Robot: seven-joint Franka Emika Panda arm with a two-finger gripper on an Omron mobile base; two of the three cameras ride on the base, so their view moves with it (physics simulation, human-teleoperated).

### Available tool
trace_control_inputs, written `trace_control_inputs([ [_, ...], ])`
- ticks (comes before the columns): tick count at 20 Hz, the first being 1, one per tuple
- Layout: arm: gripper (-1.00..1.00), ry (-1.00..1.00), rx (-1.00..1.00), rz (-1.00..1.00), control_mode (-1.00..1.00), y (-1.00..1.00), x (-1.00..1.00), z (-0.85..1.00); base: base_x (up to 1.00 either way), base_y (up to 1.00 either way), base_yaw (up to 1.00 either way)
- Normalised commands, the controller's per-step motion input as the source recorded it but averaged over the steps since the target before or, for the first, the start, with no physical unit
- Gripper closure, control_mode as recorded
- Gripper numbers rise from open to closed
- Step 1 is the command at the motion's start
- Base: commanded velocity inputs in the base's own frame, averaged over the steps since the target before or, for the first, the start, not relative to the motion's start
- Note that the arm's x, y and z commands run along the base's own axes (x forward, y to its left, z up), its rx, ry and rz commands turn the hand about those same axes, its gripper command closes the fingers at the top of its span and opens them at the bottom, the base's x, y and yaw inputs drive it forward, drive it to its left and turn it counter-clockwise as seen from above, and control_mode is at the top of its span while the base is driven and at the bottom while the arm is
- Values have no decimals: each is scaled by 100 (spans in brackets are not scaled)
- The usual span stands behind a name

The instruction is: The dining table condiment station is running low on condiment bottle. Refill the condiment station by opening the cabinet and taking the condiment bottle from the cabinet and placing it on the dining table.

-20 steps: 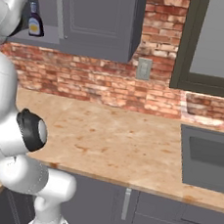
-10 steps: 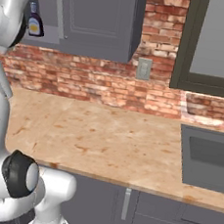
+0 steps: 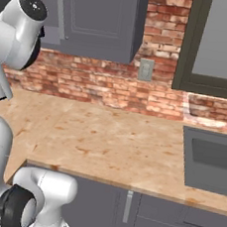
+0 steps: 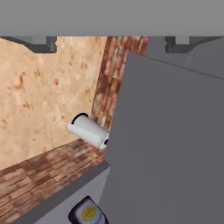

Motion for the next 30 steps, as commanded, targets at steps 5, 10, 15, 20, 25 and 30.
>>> trace_control_inputs([
  [5, -100, -22, -8, 0, -100, -2, -3, -14, 0, 0, 0],
  [10, -100, -17, -10, 0, -100, 0, -2, -17, 0, 0, 0],
  [15, -100, -11, -9, 0, -100, -1, -5, -12, 0, 0, 0],
  [20, -100, -6, -7, 0, -100, -14, -11, 0, 0, 0, 0],
  [25, -100, -6, -7, 0, -100, -19, -11, 0, 0, 0, 0],
  [30, -100, -3, -5, 0, -100, -25, -4, 0, 0, 0, 0],
])
